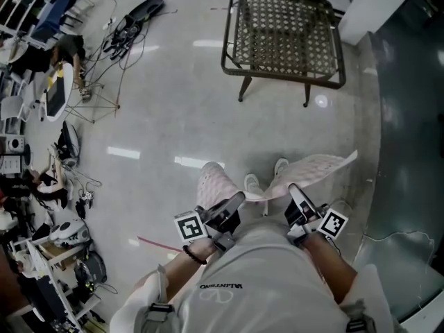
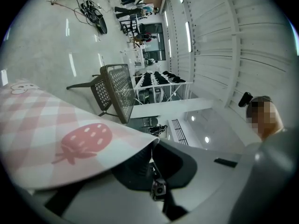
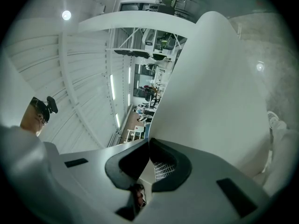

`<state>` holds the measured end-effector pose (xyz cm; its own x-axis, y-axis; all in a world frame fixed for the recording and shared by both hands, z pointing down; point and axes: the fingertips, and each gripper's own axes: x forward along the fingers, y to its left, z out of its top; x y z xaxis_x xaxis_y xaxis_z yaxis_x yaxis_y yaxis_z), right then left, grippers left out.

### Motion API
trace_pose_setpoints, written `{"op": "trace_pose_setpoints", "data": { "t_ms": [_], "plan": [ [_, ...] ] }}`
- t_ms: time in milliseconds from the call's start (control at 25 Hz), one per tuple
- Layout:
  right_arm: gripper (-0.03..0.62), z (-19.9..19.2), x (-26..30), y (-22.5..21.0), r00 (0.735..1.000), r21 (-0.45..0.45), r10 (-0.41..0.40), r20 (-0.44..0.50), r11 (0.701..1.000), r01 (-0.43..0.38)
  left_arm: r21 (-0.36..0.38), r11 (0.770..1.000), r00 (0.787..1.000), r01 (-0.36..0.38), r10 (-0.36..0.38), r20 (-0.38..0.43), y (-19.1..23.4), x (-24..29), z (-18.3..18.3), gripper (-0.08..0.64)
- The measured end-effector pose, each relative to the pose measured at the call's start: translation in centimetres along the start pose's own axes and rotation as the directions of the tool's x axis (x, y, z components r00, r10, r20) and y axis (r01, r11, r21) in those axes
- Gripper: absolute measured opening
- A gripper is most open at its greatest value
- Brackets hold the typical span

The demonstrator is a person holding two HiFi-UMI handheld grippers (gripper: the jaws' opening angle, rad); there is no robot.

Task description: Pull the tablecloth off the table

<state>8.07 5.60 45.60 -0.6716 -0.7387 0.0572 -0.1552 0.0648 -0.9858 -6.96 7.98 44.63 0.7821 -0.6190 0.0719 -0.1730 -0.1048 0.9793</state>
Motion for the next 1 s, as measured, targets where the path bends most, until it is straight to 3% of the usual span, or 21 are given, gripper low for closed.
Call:
{"op": "trace_pose_setpoints", "data": {
  "t_ms": [160,560,880,1000],
  "plan": [
    [0.011,0.3,0.1,-0.3,1.000,0.010,-0.001,0.008,1.000,0.001,-0.075,0.997,1.000,-0.001,0.002,0.010,0.7,0.1,-0.2,0.005],
    [0.010,1.1,0.2,-0.8,0.999,0.016,-0.019,0.032,1.000,0.018,-0.064,0.997,0.999,0.039,-0.038,0.021,0.2,1.0,1.1,0.003],
    [0.011,1.5,0.3,-0.4,0.999,0.000,-0.012,0.043,1.000,0.012,0.051,0.997,0.999,0.052,-0.052,-0.008,-0.4,1.9,2.2,0.003],
    [0.011,1.7,0.1,-0.4,0.999,0.004,-0.010,0.052,1.000,0.010,0.051,0.997,0.998,0.065,-0.064,-0.013,-0.7,2.4,2.2,0.003]
  ]
}}
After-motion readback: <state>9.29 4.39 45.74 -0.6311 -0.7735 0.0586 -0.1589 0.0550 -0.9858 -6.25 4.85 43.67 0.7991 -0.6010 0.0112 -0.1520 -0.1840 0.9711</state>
